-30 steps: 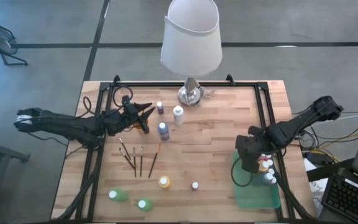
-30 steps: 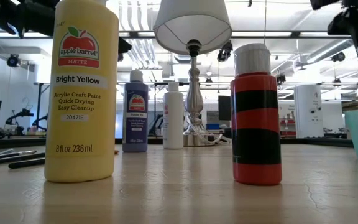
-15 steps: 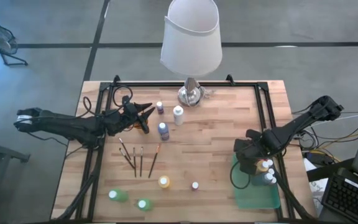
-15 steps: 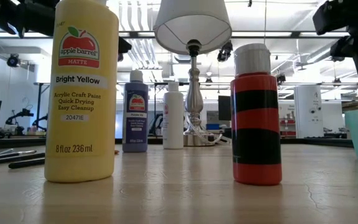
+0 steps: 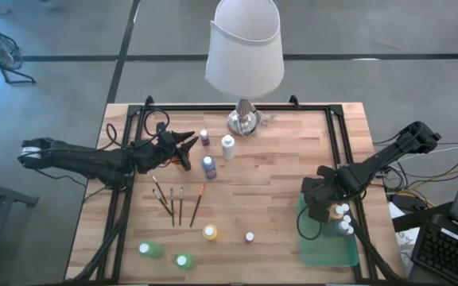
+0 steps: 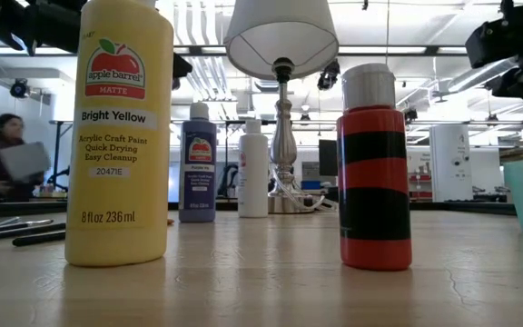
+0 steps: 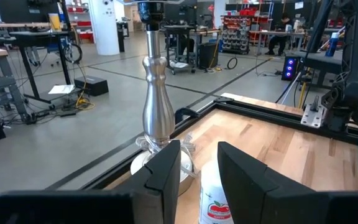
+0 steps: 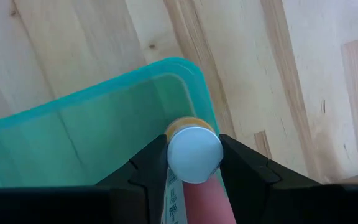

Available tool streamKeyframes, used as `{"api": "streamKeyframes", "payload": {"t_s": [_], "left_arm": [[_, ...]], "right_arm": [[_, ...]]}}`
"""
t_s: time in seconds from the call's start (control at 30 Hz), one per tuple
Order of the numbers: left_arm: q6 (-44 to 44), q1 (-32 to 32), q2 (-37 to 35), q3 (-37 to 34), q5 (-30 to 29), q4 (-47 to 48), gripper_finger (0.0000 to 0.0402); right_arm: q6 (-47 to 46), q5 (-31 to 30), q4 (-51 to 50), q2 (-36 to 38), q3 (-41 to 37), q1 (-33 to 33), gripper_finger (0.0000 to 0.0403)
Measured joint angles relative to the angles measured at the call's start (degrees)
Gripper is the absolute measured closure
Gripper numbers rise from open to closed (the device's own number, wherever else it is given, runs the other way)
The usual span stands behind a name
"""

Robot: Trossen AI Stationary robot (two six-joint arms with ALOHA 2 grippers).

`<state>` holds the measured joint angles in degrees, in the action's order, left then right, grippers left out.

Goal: Pick & Place Paint Supplies
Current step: Put the yellow paint bottle into the green bin, then put the red paint bottle into the green bin

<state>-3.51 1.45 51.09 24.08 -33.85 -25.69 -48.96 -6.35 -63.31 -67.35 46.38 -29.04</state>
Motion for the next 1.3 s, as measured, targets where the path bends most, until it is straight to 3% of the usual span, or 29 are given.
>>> {"api": "streamKeyframes", "payload": {"t_s": [0.37, 0.87, 1.3], "left_arm": [[-0.19, 0.0, 0.0, 0.0, 0.05, 0.0, 0.0289], [-0.64, 0.0, 0.0, 0.0, 1.29, -0.24, 0.0289], [-1.05, 0.0, 0.0, 0.0, 1.4, -0.28, 0.0289]], "right_arm": [[-0.6, 0.7, -0.63, -0.02, 0.16, 0.0, 0.0274], [-0.6, 0.99, -2.04, -0.15, -0.01, 0.0, 0.0201], [-0.13, -0.53, -6.13, -0.13, 8.24, 0.02, 0.0222]]}}
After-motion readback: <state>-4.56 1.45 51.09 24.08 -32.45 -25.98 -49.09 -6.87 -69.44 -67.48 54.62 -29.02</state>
